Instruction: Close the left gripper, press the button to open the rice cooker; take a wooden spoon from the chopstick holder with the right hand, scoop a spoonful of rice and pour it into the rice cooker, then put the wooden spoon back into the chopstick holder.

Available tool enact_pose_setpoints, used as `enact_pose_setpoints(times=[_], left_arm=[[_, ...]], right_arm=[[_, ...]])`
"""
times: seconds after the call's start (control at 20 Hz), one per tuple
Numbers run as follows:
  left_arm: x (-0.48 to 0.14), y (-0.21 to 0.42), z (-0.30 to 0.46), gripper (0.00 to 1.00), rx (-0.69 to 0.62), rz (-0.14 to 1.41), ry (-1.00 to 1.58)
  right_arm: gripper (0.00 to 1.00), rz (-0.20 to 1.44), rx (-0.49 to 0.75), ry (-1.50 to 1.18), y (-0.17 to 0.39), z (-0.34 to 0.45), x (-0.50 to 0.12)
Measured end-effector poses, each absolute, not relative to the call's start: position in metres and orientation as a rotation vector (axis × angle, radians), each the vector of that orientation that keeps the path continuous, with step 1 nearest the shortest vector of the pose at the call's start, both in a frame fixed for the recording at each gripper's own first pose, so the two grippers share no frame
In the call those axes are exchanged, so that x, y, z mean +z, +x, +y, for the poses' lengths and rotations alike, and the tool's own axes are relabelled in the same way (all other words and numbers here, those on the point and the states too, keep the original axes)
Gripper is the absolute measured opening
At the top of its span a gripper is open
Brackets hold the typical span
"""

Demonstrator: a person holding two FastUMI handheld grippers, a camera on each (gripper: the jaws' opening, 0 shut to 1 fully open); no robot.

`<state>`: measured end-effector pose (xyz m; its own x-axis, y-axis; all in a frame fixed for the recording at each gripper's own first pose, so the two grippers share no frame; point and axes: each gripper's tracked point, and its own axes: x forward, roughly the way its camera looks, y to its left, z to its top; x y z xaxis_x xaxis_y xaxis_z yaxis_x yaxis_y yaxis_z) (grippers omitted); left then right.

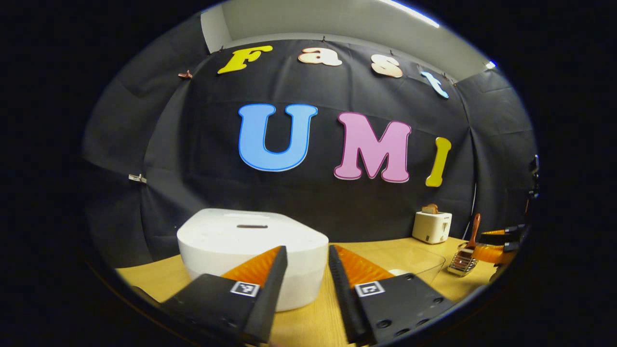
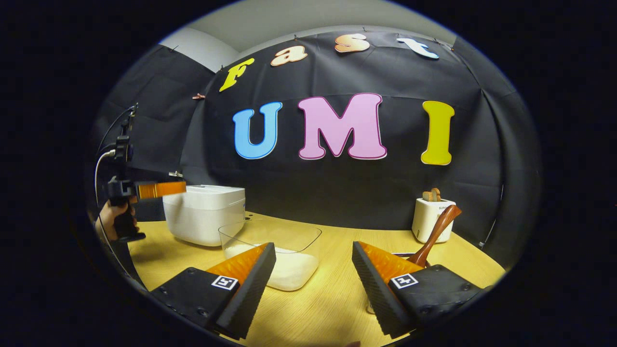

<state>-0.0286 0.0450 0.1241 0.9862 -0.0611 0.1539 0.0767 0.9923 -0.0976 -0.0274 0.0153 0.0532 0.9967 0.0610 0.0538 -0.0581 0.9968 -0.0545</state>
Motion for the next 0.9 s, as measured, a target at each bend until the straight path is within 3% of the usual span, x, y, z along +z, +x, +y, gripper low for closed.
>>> enact_pose_setpoints(times=[0.05, 0.1, 0.15, 0.35, 0.6, 0.75, 0.9], left_arm=[[0.135, -0.028, 0.054, 0.32, -0.061, -0.161, -0.107], [0.148, -0.023, 0.066, 0.16, -0.047, -0.173, -0.114], [0.158, -0.017, 0.072, 0.06, -0.055, -0.169, -0.126], [0.160, 0.021, 0.091, 0.02, -0.095, -0.009, -0.119], [0.133, 0.054, 0.111, 0.05, -0.109, 0.216, -0.205], [0.120, 0.064, 0.133, 0.05, -0.042, 0.268, -0.144], [0.109, 0.063, 0.127, 0.05, -0.059, 0.329, -0.126]], right_arm=[[0.99, -0.053, 0.062, -0.054, -0.028, 0.016, 0.053], [0.99, -0.050, 0.060, -0.055, -0.029, 0.016, 0.053], [0.99, -0.051, 0.060, -0.056, -0.031, 0.016, 0.054], [0.99, -0.057, 0.055, -0.057, -0.036, 0.014, 0.058], [0.97, -0.069, 0.036, -0.053, -0.043, 0.005, 0.063], [0.97, -0.067, 0.032, -0.047, -0.043, 0.002, 0.063], [0.97, -0.071, 0.025, -0.042, -0.044, -0.001, 0.063]])
